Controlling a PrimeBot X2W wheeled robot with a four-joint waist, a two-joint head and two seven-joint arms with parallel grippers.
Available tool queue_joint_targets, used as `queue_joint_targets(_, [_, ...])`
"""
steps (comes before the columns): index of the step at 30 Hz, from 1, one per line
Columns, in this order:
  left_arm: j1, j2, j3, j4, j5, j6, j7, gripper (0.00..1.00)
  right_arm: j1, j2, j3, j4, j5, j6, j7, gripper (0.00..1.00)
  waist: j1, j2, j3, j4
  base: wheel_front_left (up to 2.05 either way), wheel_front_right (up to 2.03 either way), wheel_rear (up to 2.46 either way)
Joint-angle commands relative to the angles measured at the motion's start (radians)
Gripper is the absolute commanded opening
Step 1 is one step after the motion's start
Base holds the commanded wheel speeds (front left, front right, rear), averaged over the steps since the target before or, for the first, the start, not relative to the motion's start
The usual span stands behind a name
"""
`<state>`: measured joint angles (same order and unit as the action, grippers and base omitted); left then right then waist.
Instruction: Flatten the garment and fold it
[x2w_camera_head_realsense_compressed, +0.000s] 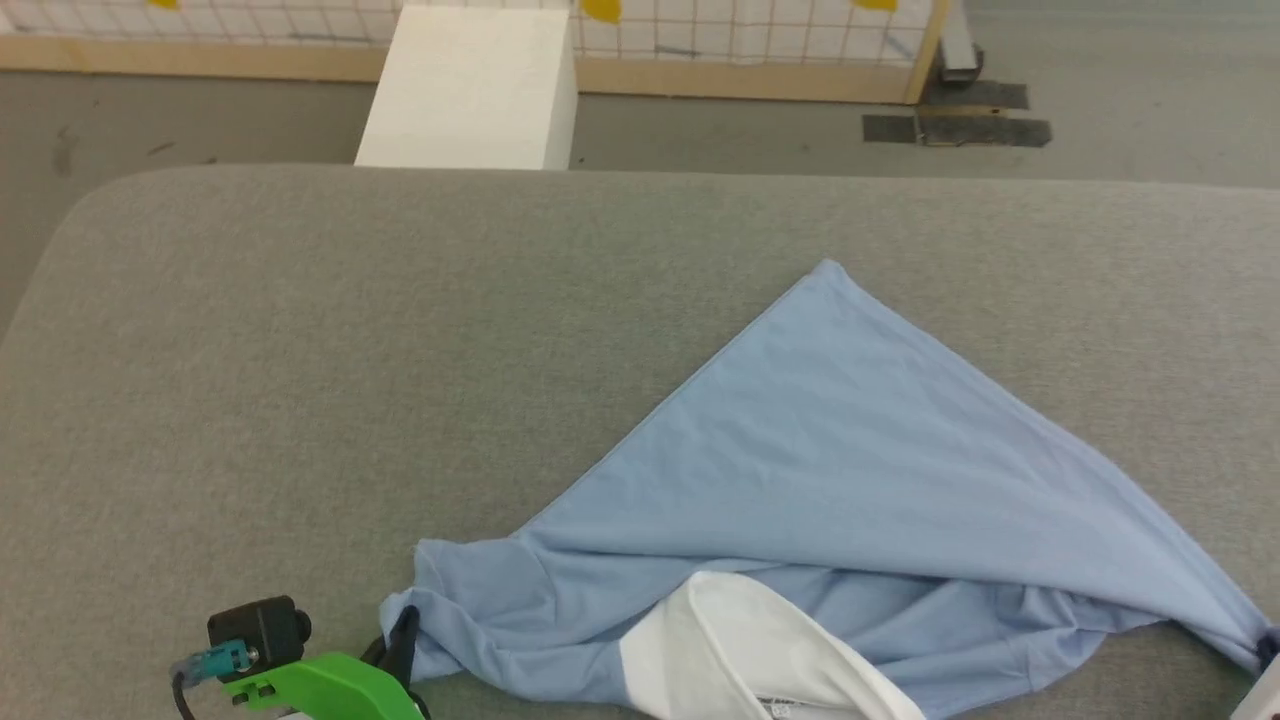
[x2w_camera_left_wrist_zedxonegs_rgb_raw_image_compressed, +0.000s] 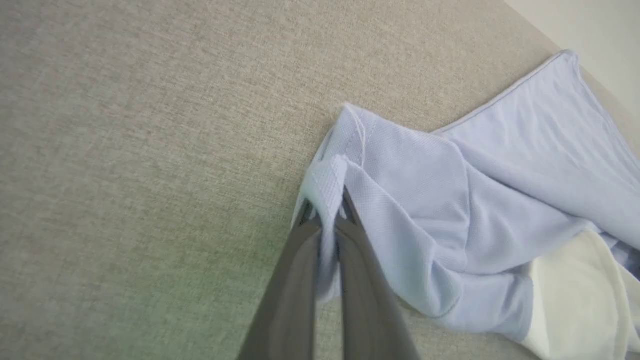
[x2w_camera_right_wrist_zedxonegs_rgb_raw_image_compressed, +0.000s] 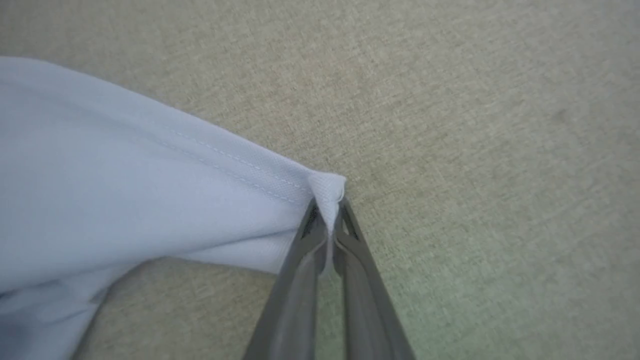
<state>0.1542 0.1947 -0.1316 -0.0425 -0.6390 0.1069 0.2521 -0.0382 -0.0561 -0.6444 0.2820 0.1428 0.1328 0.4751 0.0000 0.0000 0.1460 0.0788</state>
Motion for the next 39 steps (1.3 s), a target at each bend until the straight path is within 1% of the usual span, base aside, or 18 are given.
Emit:
queue_joint_targets(1, [0.013, 0.009, 0.0, -0.004, 0.01, 0.005, 0.004, 0.0, 0.039, 0.006, 0.004, 0.018, 0.007, -0.002, 0.042, 0.0, 0.0, 0.0, -0.021, -0.025, 0.0, 0.0, 0.0])
queue_joint_targets(3, [0.016, 0.01, -0.004, -0.007, 0.01, 0.005, 0.008, 0.0, 0.045, 0.006, 0.014, -0.003, 0.015, -0.002, 0.056, 0.0, 0.0, 0.0, -0.021, -0.028, 0.0, 0.0, 0.0])
queue_joint_targets(5, [0.017, 0.009, -0.007, -0.01, 0.009, 0.006, 0.009, 0.0, 0.05, 0.006, 0.029, -0.038, 0.019, -0.002, 0.026, 0.78, 0.0, 0.0, -0.022, -0.028, 0.0, 0.0, 0.0])
queue_joint_targets(6, [0.018, 0.009, -0.009, -0.011, 0.009, 0.006, 0.01, 0.0, 0.05, 0.006, 0.037, -0.058, 0.022, -0.002, 0.0, 1.0, 0.0, 0.0, -0.023, -0.028, 0.0, 0.0, 0.0])
queue_joint_targets(9, [0.016, 0.01, -0.015, -0.014, 0.01, 0.006, 0.013, 0.0, 0.029, 0.006, 0.049, -0.115, 0.018, -0.002, -0.11, 1.0, 0.0, 0.0, -0.022, -0.02, 0.0, 0.0, 0.0])
queue_joint_targets(11, [0.012, 0.008, -0.019, -0.017, 0.01, 0.005, 0.013, 0.0, 0.011, 0.006, 0.084, -0.154, -0.001, -0.002, -0.188, 1.0, 0.0, 0.0, -0.02, -0.009, 0.0, 0.0, 0.0])
queue_joint_targets(14, [0.005, -0.001, -0.025, -0.024, 0.002, 0.002, 0.013, 0.0, -0.032, 0.006, 0.16, -0.198, -0.036, -0.002, -0.288, 1.0, 0.0, 0.0, -0.011, 0.01, 0.0, 0.0, 0.0])
queue_joint_targets(16, [0.0, -0.004, -0.032, -0.026, 0.003, 0.0, 0.013, 0.0, -0.07, 0.006, 0.218, -0.208, -0.059, -0.002, -0.336, 1.0, 0.0, 0.0, -0.001, 0.024, 0.0, 0.0, 0.0])
queue_joint_targets(19, [-0.01, -0.009, -0.037, -0.026, 0.003, 0.0, 0.01, 0.0, -0.144, -0.008, 0.323, -0.202, -0.079, -0.002, -0.391, 1.0, 0.0, 0.0, 0.019, 0.045, 0.0, 0.0, 0.0])
queue_joint_targets(21, [-0.018, -0.013, -0.04, -0.025, 0.003, -0.001, 0.006, 0.0, -0.212, -0.023, 0.393, -0.182, -0.062, -0.002, -0.432, 1.0, 0.0, 0.0, 0.036, 0.061, 0.0, 0.0, 0.0])
queue_joint_targets(23, [-0.026, -0.021, -0.042, -0.022, -0.002, -0.003, 0.002, 0.0, -0.28, -0.044, 0.46, -0.132, -0.041, -0.002, -0.441, 1.0, 0.0, 0.0, 0.052, 0.074, 0.0, 0.0, 0.0])
queue_joint_targets(27, [-0.048, -0.029, -0.05, -0.014, -0.007, -0.012, -0.005, 0.0, -0.422, -0.09, 0.588, -0.001, -0.025, -0.002, -0.397, 1.0, 0.0, 0.0, 0.093, 0.111, 0.0, 0.0, 0.0])
queue_joint_targets(31, [-0.075, -0.043, -0.059, 0.001, -0.011, -0.021, -0.018, 0.0, -0.547, -0.115, 0.668, 0.158, -0.011, -0.002, -0.264, 1.0, 0.0, 0.0, 0.126, 0.151, 0.0, 0.0, 0.0])
queue_joint_targets(34, [-0.091, -0.054, -0.07, 0.019, -0.015, -0.032, -0.027, 0.0, -0.623, -0.124, 0.692, 0.264, -0.016, -0.002, -0.156, 1.0, 0.0, 0.0, 0.149, 0.182, 0.0, 0.0, 0.0])
queue_joint_targets(39, [-0.117, -0.07, -0.086, 0.052, -0.022, -0.049, -0.043, 0.0, -0.722, -0.136, 0.663, 0.388, -0.067, -0.002, -0.015, 1.0, 0.0, 0.0, 0.187, 0.231, 0.0, 0.0, 0.0])
